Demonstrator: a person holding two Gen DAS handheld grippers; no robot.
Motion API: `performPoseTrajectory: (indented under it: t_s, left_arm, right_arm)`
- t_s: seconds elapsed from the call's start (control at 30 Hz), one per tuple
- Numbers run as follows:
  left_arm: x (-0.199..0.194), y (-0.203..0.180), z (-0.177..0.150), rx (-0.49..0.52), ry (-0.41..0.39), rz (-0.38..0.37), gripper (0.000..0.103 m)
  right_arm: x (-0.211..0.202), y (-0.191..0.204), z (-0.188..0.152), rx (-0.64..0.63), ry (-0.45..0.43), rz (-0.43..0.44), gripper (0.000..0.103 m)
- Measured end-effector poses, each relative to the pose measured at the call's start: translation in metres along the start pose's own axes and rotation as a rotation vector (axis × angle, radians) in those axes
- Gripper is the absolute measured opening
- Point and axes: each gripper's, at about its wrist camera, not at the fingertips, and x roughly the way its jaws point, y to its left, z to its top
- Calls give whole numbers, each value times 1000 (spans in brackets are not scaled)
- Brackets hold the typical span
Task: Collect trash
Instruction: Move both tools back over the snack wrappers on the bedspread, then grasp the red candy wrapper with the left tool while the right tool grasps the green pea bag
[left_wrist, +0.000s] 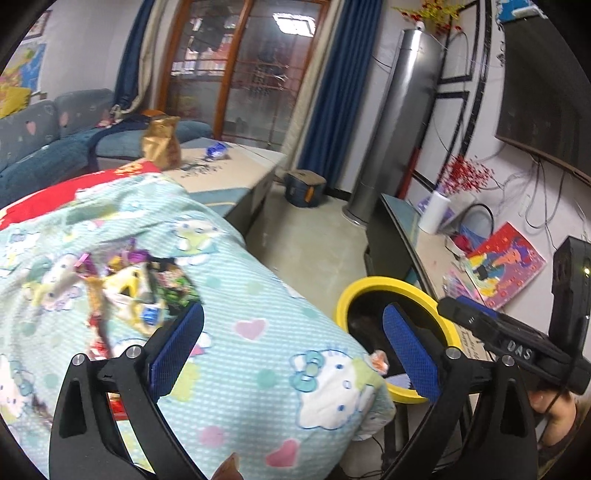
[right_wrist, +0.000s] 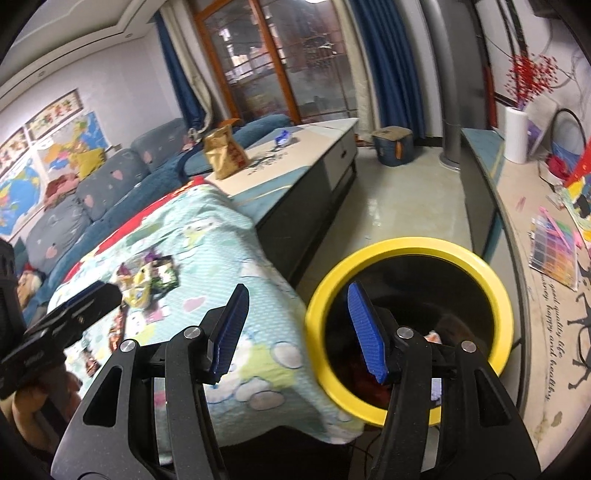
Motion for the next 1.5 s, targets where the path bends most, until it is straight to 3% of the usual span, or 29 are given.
performPoseTrajectory:
  t_s: [0.87, 1.37, 1.43, 1.5]
  left_arm:
    - [-39, 91, 0, -140, -57, 165, 95]
    - [-37, 146, -19, -226, 16, 223, 94]
    - [-34, 150, -22, -236, 34, 219, 90]
    - [-30, 153, -26, -246, 56, 208, 78]
  right_arm:
    - [20, 95, -16, -153, 71, 173, 49]
    - [72, 135, -4, -257, 132, 206, 49]
    - [82, 139, -2, -267, 141, 207, 49]
    - [94, 143, 1, -279, 154, 202, 49]
